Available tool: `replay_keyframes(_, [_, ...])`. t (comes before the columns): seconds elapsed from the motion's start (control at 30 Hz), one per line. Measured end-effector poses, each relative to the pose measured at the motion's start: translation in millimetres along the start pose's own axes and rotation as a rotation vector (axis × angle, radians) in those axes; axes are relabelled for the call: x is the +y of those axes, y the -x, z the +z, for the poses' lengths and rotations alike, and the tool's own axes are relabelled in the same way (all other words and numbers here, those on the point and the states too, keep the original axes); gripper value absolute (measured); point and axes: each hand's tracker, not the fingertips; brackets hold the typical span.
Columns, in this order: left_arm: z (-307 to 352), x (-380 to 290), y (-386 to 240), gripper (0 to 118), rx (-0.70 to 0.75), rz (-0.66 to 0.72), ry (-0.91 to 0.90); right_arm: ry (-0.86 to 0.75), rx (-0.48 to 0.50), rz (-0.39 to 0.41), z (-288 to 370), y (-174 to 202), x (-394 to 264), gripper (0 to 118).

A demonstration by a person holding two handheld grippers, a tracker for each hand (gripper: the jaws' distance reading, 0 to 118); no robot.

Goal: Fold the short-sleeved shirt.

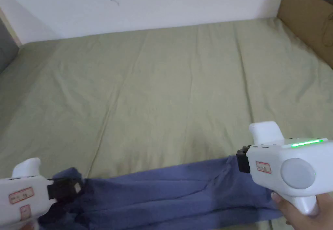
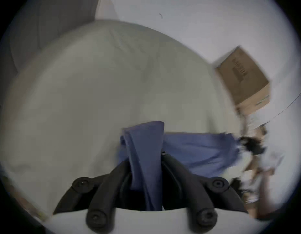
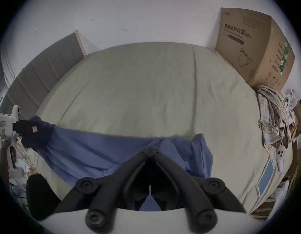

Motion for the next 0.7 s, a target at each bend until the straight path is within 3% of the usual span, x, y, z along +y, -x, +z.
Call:
replay_keyframes(0.1, [-43, -7, -45, 9, -0.101, 0.012, 0.094, -0.008, 0.002, -0.004, 7, -6, 0, 1])
replay_keyframes(0.13, [-62, -13, -66, 15, -0.112, -0.030, 0.126, -0.014, -0.005, 0.006, 9, -8, 0, 1])
replay_keyframes(0.2, [-89, -20, -90, 57, -0.135, -0.074, 0.176, -0.015, -0.034, 0.027, 11, -11, -2, 1])
replay_keyframes(0.27, [-116, -27, -106, 109, -0.197, -0.045, 0.241, -0.012, -0.040, 0.023, 13, -17, -3, 1])
replay_keyframes(0.3, [-126, -30, -112, 118, -0.227, -0.034, 0.265, -0.011, -0.042, 0.015, 13, -20, -5, 1])
replay_keyframes(0.43, [-127, -32, -119, 118, -0.209, -0.065, 0.252, -0.002, -0.042, -0.018, 12, -29, -9, 1])
replay_keyframes(0.6, [-80, -15, -93, 114, -0.127, -0.155, 0.162, -0.012, -0.074, 0.006, 8, -29, -7, 1])
replay_keyframes(0.63, [-65, -11, -84, 106, -0.067, -0.185, 0.135, -0.013, -0.062, 0.001, 8, -31, -5, 1])
replay_keyframes(0.67, [-56, -7, -76, 81, -0.018, -0.201, 0.120, -0.016, -0.051, -0.009, 8, -32, -3, 1])
replay_keyframes(0.7, [-47, -5, -68, 47, 0.015, -0.206, 0.111, -0.020, -0.049, -0.014, 8, -32, -2, 1])
